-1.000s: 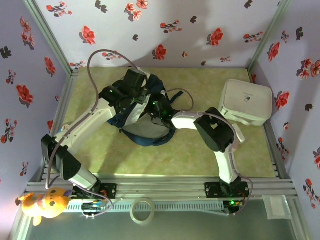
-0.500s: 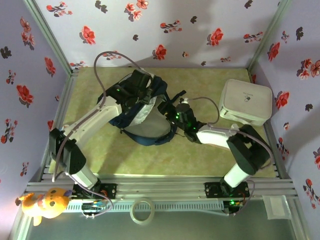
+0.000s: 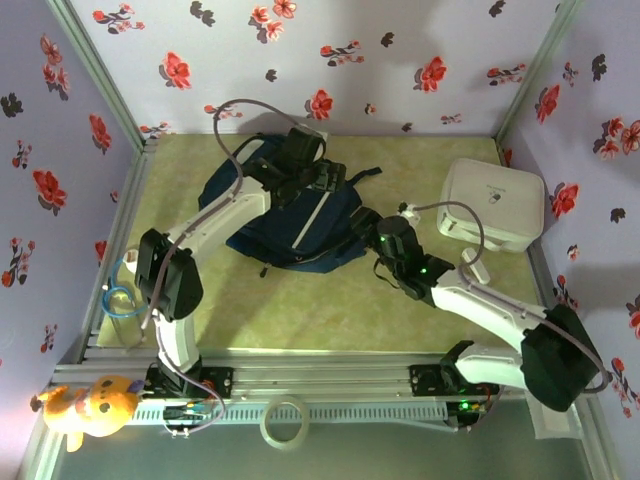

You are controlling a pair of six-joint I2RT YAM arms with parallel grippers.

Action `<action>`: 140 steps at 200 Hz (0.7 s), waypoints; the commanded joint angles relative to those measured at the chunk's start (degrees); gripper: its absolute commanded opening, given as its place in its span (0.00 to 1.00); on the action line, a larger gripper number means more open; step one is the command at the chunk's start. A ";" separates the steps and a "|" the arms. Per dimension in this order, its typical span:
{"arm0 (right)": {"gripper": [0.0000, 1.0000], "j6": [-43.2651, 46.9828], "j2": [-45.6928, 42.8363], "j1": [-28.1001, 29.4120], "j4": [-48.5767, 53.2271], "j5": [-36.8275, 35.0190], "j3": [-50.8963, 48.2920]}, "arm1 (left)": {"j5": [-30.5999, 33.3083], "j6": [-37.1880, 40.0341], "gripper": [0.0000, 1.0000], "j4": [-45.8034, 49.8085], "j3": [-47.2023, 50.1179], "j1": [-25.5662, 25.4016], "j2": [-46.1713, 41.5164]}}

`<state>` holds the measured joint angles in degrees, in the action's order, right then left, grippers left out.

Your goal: Pack the student bag

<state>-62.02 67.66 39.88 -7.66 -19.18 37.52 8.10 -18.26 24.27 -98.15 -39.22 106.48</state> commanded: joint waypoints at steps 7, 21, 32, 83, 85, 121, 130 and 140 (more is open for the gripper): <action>0.78 1.72 -2.28 -0.42 8.34 -6.20 -1.48 | -4.30 -6.45 0.97 -7.47 11.23 4.32 -6.72; 0.78 1.90 -2.29 -0.42 8.51 -6.22 -1.62 | -5.77 -9.59 0.98 -9.92 17.96 6.83 -10.55; 0.78 2.14 -1.77 -0.42 8.25 -5.51 -1.46 | -7.26 -12.26 0.99 -11.04 22.91 9.17 -13.40; 0.90 3.95 4.19 -0.33 6.55 -0.48 1.39 | -11.63 -23.57 1.00 -12.85 43.41 19.83 -25.24; 0.91 4.11 4.49 -0.26 6.59 -0.37 1.59 | -11.77 -23.79 1.00 -12.96 44.14 20.03 -25.61; 0.99 5.65 8.22 0.33 6.62 -0.33 4.32 | -12.65 -30.10 1.00 -17.02 56.51 22.95 -31.32; 0.99 5.75 8.89 0.46 6.37 -0.31 4.48 | -13.28 -31.05 0.99 -18.66 58.62 23.21 -32.21; 0.99 5.79 9.55 0.64 5.87 -0.33 4.72 | -14.42 -32.52 0.97 -20.71 60.41 23.65 -32.46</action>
<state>-57.80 75.92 40.03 -1.04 -19.44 40.18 -3.33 -44.77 9.67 -41.58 -16.53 76.09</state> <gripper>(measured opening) 0.993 0.988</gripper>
